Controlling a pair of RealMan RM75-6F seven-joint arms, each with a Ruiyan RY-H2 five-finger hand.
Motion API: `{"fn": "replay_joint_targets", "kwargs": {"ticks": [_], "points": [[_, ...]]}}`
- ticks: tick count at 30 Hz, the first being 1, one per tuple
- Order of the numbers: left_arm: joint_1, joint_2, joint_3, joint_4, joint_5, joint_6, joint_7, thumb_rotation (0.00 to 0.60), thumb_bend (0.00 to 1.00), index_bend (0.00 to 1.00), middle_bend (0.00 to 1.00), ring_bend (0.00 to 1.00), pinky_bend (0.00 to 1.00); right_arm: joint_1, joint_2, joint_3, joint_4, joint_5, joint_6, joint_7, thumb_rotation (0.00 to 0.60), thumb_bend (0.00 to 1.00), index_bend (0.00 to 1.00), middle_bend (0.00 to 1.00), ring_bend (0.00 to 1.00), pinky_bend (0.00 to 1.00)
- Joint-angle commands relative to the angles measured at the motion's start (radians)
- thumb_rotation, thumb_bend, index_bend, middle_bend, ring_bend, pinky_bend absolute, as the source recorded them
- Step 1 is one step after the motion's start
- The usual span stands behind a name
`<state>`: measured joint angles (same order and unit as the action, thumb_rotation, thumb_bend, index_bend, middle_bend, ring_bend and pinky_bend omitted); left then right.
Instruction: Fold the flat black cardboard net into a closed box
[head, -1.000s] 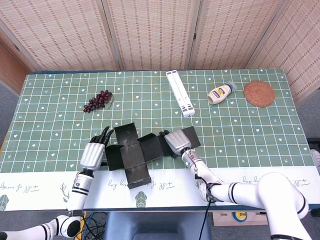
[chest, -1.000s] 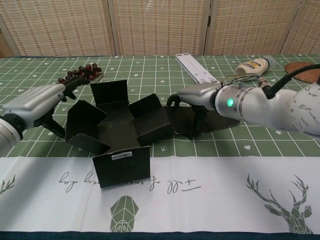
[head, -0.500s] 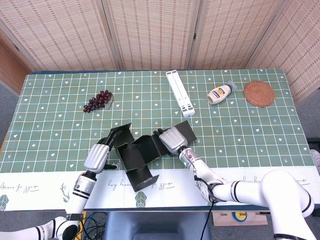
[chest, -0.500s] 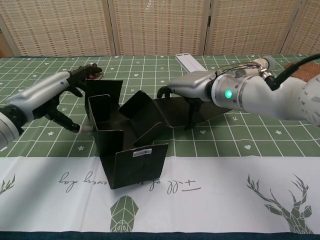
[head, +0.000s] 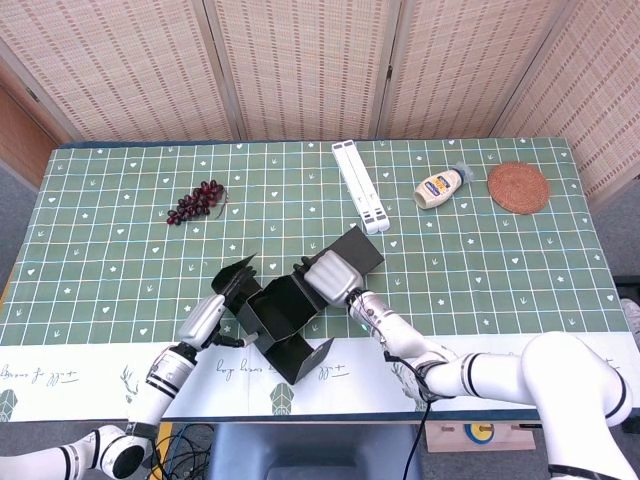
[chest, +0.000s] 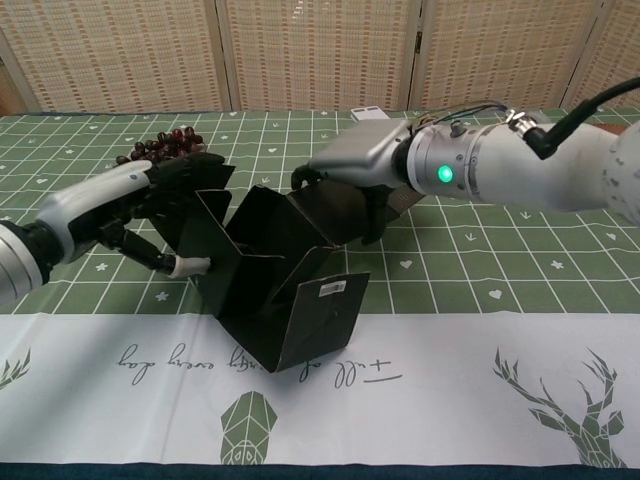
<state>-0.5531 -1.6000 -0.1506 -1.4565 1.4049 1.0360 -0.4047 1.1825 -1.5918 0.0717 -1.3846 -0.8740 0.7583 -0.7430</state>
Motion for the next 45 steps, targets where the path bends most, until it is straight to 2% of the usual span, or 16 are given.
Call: {"fn": "replay_joint_targets", "kwargs": {"ticks": [1,11,21,23,25,27,31,34,37,45], "points": [[-0.007,0.013,0.010,0.002,0.002,-0.028,-0.074,0.600,0.00,0.00,0.00,0.30,0.31,0.024,0.018,-0.012,-0.016,-0.018,-0.009,-0.039,0.600,0.25,0.22,0.33,0.79,0.97],[-0.018,0.046,0.039,0.009,0.024,-0.073,-0.212,0.600,0.00,0.00,0.00,0.30,0.33,0.069,0.047,-0.041,-0.040,-0.018,-0.035,-0.110,0.600,0.25,0.24,0.34,0.80,0.97],[-0.021,0.052,0.059,0.027,0.032,-0.084,-0.265,0.600,0.00,0.00,0.00,0.32,0.38,0.101,0.065,-0.062,-0.072,-0.036,-0.029,-0.160,0.600,0.25,0.26,0.36,0.80,0.97],[-0.020,0.047,0.059,0.032,0.029,-0.080,-0.261,0.600,0.00,0.00,0.00,0.36,0.41,0.104,0.065,-0.065,-0.078,-0.040,-0.029,-0.162,0.600,0.25,0.26,0.36,0.80,0.97],[-0.017,0.038,0.056,0.037,0.024,-0.071,-0.250,0.600,0.00,0.02,0.00,0.50,0.45,0.107,0.067,-0.067,-0.085,-0.045,-0.027,-0.164,0.600,0.25,0.26,0.36,0.80,0.97],[-0.016,0.033,0.054,0.038,0.019,-0.066,-0.250,0.600,0.00,0.04,0.01,0.54,0.47,0.109,0.069,-0.070,-0.089,-0.051,-0.025,-0.166,0.600,0.25,0.26,0.36,0.80,0.97],[-0.019,0.030,0.052,0.040,0.014,-0.075,-0.265,0.600,0.00,0.04,0.02,0.48,0.50,0.114,0.077,-0.074,-0.099,-0.068,-0.017,-0.174,0.600,0.25,0.27,0.37,0.80,0.97],[-0.020,0.026,0.052,0.046,0.013,-0.072,-0.266,0.600,0.00,0.06,0.05,0.50,0.51,0.116,0.081,-0.077,-0.108,-0.075,-0.014,-0.178,0.600,0.25,0.27,0.37,0.81,0.97],[-0.016,0.020,0.051,0.049,0.012,-0.063,-0.263,0.600,0.00,0.07,0.06,0.42,0.51,0.117,0.082,-0.083,-0.110,-0.076,-0.015,-0.182,0.600,0.25,0.27,0.37,0.81,0.97],[-0.026,0.031,0.057,0.039,0.021,-0.085,-0.302,0.600,0.00,0.09,0.07,0.44,0.52,0.122,0.089,-0.085,-0.116,-0.108,-0.007,-0.185,0.600,0.26,0.27,0.37,0.81,0.97]]}}
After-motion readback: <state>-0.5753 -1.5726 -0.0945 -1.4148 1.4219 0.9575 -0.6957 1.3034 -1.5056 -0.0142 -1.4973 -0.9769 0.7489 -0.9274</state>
